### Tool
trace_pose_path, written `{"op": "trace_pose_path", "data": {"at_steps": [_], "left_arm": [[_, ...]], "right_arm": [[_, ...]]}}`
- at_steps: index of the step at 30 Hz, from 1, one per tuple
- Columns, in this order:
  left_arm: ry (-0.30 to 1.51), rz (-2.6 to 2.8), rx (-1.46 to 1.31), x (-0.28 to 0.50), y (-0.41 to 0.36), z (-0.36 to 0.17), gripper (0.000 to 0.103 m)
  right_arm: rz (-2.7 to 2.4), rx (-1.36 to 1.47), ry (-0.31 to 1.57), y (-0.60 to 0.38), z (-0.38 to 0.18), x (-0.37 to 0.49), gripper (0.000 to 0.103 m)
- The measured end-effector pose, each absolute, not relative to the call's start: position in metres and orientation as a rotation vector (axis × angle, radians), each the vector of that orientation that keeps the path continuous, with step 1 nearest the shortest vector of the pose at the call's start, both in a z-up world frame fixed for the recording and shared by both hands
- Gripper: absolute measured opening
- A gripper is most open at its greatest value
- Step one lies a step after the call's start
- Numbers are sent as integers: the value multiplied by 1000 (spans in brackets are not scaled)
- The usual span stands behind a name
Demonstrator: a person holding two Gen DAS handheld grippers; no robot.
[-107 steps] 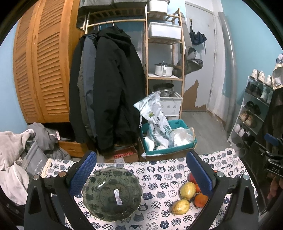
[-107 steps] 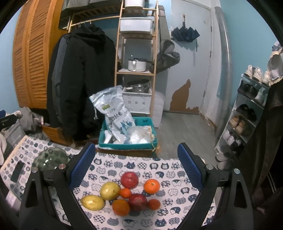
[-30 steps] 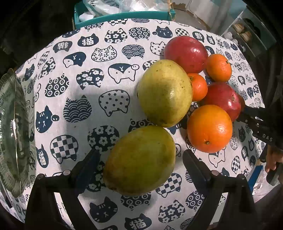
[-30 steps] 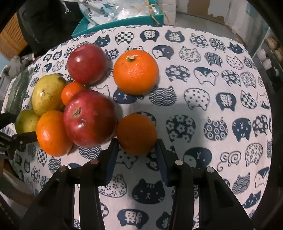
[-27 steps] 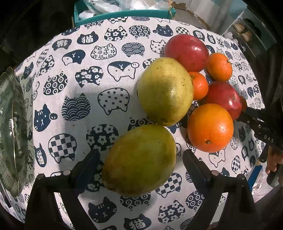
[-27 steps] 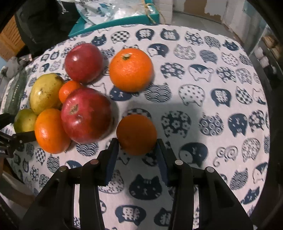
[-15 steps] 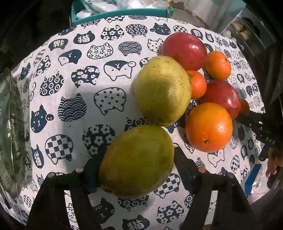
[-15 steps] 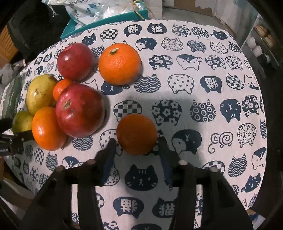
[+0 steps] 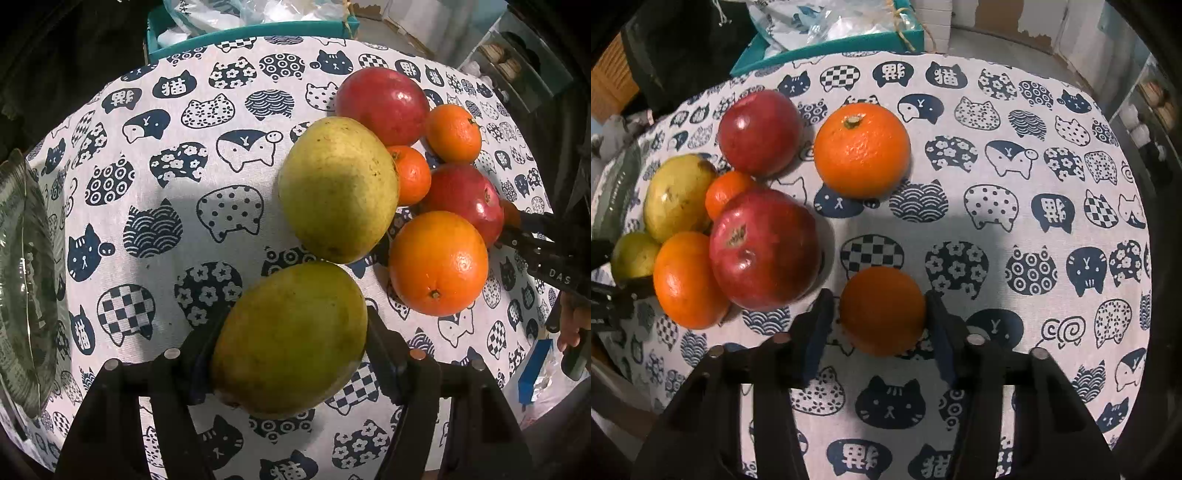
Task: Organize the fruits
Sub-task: 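Grasp the yellow-green mango with the left tool while the right tool grasps an orange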
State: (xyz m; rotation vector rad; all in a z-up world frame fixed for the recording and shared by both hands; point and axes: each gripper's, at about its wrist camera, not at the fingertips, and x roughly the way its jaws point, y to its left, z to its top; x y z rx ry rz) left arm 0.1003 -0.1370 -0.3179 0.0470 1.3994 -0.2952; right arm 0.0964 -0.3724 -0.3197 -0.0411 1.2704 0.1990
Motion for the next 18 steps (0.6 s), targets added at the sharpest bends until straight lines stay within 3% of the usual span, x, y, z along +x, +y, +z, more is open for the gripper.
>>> {"op": "trace_pose_path", "data": {"at_steps": [18], "left_arm": [[1268, -250, 10, 93, -111, -276, 71]], "right_arm": [[109, 1, 1173, -375, -282, 82, 42]]}}
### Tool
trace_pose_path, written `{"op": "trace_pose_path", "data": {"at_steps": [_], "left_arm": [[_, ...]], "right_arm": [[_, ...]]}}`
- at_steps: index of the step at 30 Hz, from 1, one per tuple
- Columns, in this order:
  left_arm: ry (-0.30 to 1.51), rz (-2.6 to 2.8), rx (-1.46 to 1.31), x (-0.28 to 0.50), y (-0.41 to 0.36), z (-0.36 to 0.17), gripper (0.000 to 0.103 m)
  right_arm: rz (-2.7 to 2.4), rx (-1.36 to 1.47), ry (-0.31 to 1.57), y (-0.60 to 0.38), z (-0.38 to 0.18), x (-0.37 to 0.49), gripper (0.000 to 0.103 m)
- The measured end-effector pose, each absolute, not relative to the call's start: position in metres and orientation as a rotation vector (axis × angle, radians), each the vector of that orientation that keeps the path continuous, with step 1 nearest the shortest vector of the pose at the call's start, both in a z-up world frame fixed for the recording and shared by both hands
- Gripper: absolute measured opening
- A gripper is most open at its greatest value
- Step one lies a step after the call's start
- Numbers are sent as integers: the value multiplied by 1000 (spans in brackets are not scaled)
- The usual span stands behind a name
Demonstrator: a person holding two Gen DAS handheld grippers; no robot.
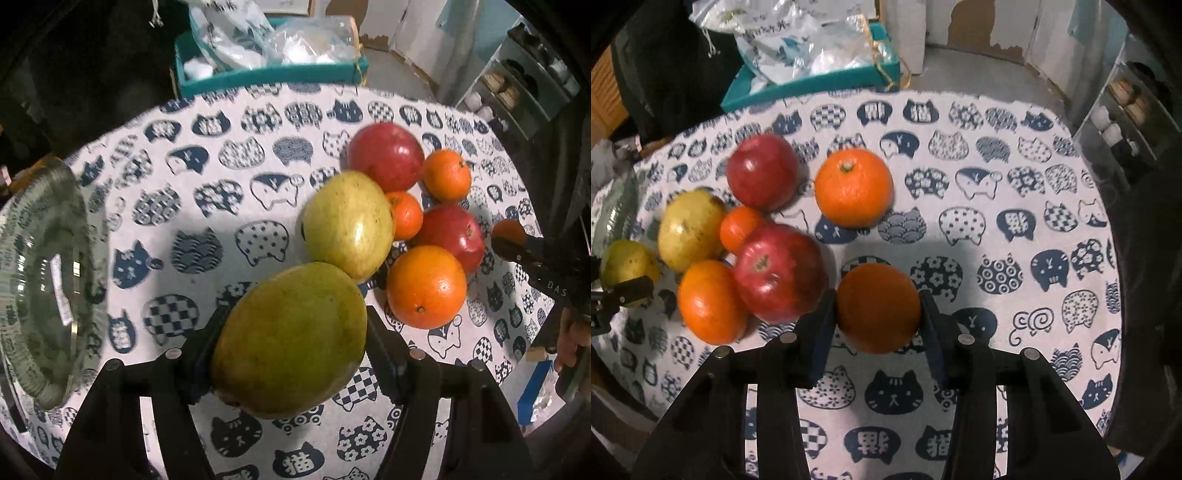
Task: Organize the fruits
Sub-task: 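Grasp the yellow-green mango with the left tool while the right tool grasps an orange, then carry the mango with the left tool while the right tool carries the orange to the green bowl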
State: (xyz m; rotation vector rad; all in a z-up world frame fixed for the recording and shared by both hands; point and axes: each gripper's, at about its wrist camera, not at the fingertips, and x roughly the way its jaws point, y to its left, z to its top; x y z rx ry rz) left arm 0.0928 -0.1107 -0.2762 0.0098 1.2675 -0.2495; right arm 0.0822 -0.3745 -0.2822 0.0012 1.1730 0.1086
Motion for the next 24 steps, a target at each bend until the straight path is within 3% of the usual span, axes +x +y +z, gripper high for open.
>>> {"op": "trace_pose_path", "data": {"at_steps": [24], "left_arm": [[967, -221, -5, 60, -65, -157, 71]], "right_arm": [[174, -12, 921, -323, -158, 59, 42]]}}
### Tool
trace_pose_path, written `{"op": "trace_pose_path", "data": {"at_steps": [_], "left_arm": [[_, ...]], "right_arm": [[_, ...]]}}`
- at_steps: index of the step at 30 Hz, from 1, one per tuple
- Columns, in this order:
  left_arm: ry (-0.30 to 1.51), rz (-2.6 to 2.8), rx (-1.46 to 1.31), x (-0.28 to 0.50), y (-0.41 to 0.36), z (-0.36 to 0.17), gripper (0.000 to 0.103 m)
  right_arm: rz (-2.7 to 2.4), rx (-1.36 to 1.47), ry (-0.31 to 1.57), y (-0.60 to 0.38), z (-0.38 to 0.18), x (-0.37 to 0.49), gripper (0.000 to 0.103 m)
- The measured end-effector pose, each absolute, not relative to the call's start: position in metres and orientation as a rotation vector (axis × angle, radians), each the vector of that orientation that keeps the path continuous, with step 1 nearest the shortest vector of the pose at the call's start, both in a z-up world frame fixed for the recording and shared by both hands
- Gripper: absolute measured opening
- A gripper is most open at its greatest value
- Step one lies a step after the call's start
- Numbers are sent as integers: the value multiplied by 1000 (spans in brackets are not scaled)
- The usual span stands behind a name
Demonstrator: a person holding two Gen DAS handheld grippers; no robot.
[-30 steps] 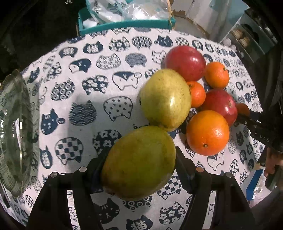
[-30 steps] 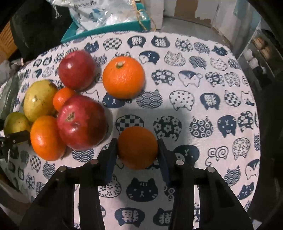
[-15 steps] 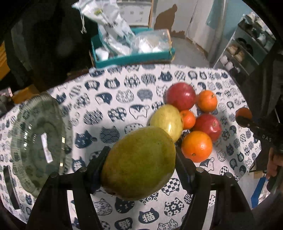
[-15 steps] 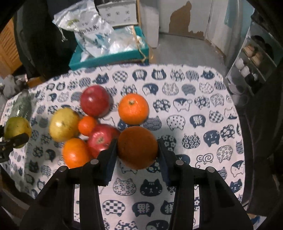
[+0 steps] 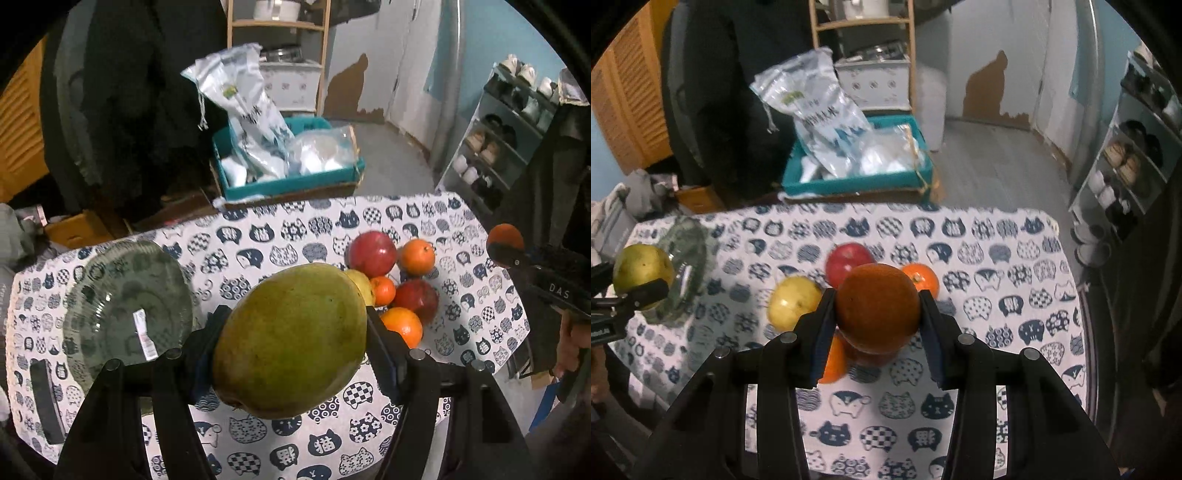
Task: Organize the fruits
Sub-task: 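Carry the mango with the left tool while the right tool carries the orange to the green bowl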
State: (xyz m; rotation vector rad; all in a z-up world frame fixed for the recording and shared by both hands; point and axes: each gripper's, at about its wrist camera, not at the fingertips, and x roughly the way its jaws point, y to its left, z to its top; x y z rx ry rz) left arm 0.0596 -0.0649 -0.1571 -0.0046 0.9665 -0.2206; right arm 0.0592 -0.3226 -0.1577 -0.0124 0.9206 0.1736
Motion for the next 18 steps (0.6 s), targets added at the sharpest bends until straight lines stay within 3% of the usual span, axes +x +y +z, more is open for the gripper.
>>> {"op": "trace_pose_path", "data": {"at_steps": [18], "left_arm": [[859, -164, -26, 43, -16, -115, 71]], "right_arm": [[317, -38, 805, -237, -94, 63, 42]]}}
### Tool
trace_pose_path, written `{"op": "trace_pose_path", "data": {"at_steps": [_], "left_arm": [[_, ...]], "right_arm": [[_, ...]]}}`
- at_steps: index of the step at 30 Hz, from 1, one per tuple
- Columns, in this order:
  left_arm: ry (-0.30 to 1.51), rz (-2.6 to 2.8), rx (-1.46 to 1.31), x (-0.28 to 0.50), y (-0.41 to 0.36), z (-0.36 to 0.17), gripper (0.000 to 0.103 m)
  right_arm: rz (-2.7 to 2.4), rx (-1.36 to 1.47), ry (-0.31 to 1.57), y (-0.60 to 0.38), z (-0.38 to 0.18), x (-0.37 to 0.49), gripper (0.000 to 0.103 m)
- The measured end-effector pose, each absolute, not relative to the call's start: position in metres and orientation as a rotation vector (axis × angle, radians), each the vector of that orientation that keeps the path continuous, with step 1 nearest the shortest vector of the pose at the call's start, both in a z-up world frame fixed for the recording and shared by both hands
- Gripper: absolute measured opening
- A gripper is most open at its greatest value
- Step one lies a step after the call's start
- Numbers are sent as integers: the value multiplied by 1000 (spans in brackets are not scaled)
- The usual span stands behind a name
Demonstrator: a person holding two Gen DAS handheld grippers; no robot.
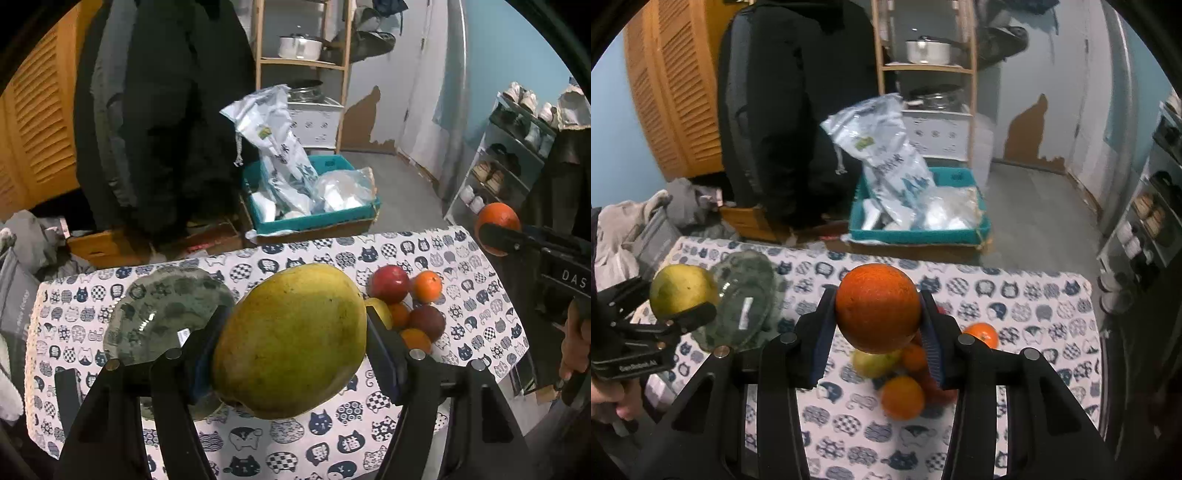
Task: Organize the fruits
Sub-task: 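Carry the mango with the left tool while the right tool carries the orange to the green bowl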
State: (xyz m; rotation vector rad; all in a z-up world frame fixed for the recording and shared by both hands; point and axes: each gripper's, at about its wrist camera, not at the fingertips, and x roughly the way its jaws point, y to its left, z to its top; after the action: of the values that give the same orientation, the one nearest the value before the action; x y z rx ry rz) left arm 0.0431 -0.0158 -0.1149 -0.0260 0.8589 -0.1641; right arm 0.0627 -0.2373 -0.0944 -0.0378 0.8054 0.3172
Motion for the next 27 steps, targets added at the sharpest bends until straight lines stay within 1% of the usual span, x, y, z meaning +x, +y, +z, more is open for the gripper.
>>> {"op": "trace_pose_path", "data": {"at_steps": [16, 21, 27], "left_arm": [[839, -50, -111, 48, 61, -109, 71], [863, 7, -145, 52, 96, -118, 71], [912, 71, -186, 59, 132, -141, 71]], "right_arm": [[442, -74, 842, -136, -95, 87, 42], [482, -82, 874, -98, -105, 99, 42], [523, -108, 942, -53, -133, 116, 42]]}}
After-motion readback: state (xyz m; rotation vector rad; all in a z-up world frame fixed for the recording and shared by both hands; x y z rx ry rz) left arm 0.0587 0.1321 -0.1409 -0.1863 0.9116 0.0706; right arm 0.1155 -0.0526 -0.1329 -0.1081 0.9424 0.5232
